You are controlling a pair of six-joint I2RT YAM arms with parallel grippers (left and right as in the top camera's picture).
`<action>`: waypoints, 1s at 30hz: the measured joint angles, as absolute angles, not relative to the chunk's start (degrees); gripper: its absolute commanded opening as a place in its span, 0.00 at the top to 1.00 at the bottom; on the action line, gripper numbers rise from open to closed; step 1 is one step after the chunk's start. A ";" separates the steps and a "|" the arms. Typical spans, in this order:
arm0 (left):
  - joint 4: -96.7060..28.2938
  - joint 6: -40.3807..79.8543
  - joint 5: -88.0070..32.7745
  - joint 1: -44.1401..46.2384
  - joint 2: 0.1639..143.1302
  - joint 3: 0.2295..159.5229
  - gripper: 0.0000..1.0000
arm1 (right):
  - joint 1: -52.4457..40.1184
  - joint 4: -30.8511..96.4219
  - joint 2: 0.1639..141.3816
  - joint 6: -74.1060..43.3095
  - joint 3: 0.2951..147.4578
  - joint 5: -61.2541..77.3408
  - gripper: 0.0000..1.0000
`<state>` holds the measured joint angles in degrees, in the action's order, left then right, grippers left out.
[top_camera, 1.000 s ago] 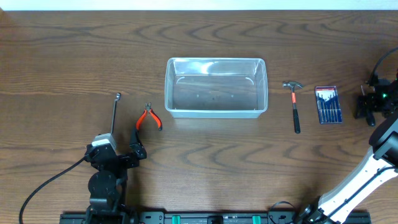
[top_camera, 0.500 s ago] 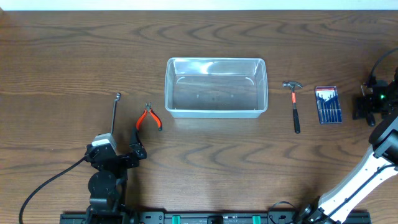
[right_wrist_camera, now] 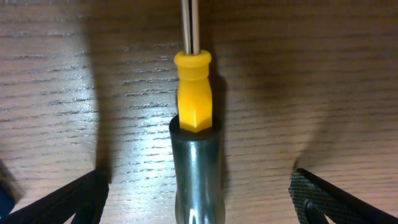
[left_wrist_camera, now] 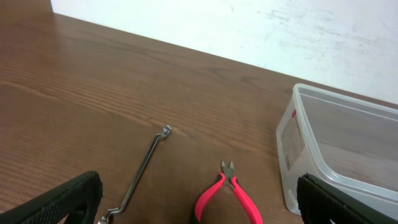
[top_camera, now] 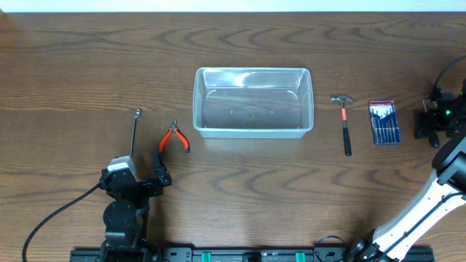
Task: Pack container
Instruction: 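Lower the right gripper and close it on the screwdriver handle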
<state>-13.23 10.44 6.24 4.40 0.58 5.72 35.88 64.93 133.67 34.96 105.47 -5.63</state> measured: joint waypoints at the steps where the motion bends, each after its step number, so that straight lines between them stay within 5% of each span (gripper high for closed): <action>1: -13.23 10.44 6.24 4.40 0.58 5.72 0.02 | 35.88 64.86 133.67 34.96 105.49 -5.58 0.08; 8: -13.23 10.44 6.24 4.40 0.58 5.72 0.02 | 35.88 64.82 133.67 35.00 105.49 -5.10 0.18; 15: -13.23 10.44 6.24 4.40 0.58 5.72 0.02 | 35.88 64.82 133.67 35.20 105.49 -4.91 0.43; 30: -13.23 10.44 6.24 4.40 0.58 5.72 0.02 | 35.88 64.79 133.67 35.00 105.49 -5.21 0.67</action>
